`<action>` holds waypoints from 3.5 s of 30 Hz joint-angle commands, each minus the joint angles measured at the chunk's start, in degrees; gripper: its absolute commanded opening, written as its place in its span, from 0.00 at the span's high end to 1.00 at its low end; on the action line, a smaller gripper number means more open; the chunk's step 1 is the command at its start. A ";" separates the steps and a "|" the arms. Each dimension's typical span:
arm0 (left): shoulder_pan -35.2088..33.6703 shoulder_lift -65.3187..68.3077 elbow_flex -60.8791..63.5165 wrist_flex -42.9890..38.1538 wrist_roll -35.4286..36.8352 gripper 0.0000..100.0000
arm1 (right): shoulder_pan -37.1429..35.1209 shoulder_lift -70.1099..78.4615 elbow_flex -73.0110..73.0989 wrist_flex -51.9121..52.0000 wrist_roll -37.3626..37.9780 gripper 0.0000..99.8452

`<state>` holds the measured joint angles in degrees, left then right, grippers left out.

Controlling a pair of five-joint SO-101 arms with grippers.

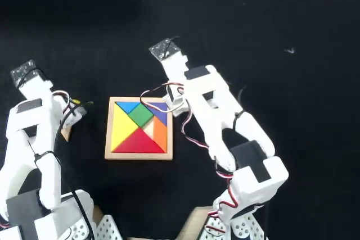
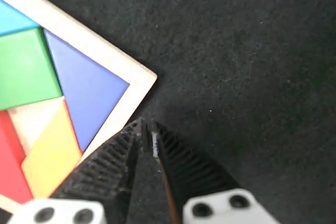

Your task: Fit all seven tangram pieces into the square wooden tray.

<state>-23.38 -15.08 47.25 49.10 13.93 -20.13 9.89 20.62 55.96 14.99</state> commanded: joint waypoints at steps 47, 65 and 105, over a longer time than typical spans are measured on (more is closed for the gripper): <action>-7.69 16.88 -11.12 0.70 -3.43 0.76 | 0.53 -2.95 -0.22 -1.05 1.05 0.99; -2.51 16.88 -12.09 3.69 -3.78 0.89 | 0.53 -2.95 -0.22 -1.05 1.05 0.99; -1.80 4.66 2.24 -5.10 -28.13 0.72 | 0.44 -2.95 1.01 -2.11 1.05 0.99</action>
<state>-25.49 -10.51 52.53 43.74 -13.41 -20.13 9.89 21.85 55.08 15.60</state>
